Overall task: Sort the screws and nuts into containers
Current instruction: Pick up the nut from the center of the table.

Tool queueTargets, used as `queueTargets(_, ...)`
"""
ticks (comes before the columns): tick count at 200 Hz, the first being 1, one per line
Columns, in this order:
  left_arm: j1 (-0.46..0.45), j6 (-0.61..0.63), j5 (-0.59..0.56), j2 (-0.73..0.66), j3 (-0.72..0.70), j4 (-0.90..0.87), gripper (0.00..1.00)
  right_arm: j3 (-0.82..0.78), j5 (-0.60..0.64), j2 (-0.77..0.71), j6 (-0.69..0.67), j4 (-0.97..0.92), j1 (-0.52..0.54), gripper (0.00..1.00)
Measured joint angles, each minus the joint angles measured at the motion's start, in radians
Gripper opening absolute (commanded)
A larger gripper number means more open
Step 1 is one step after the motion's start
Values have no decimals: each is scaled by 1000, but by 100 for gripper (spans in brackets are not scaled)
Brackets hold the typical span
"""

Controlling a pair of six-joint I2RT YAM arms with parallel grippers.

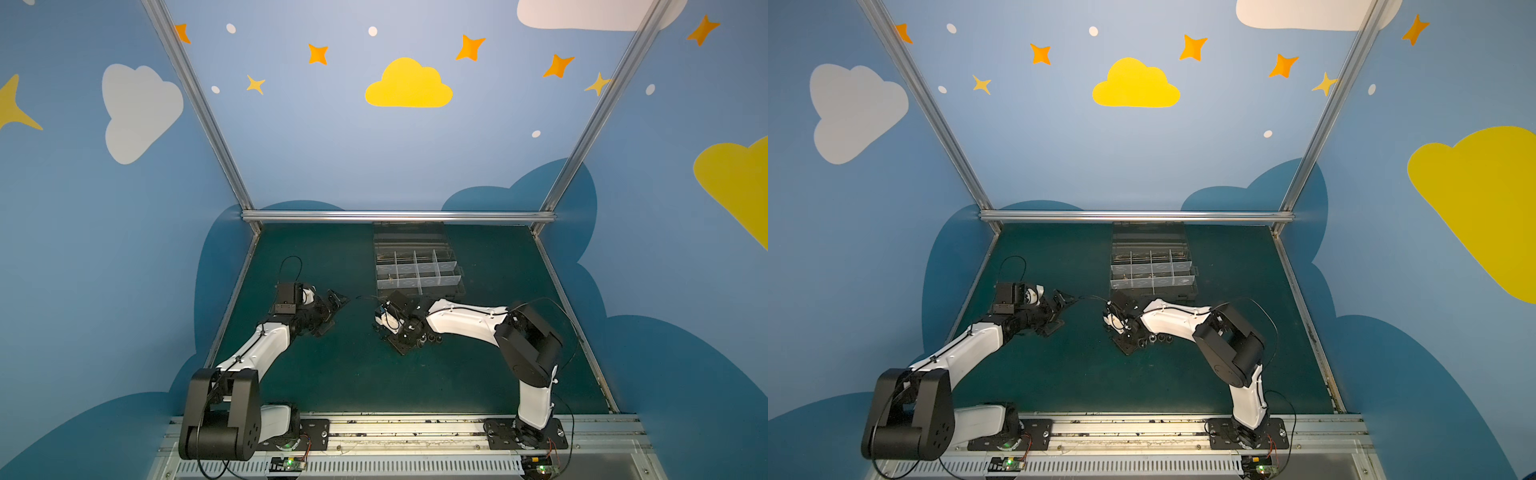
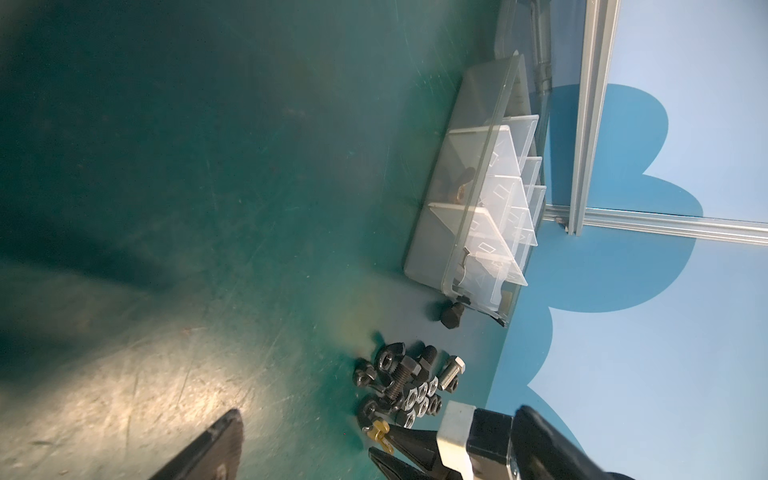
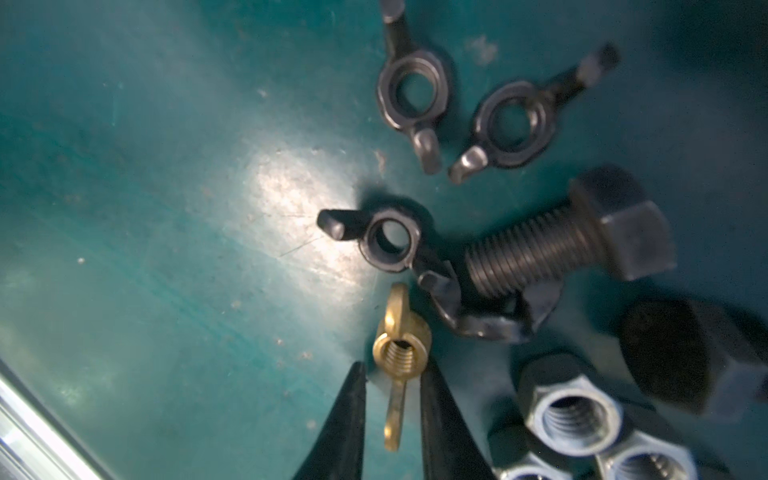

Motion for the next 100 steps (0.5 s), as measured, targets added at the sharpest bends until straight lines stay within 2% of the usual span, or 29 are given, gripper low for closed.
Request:
queueTargets(46,0,0,0,0,0,0,100,0,2,1,2,1,-3,13)
queueTargets(80,0,0,0,-5,0,0,100,0,6,1,8,3,-3,0)
queueTargets(100,0,1,0,-6,0,0,100,0,8,1,7,5,-4,0)
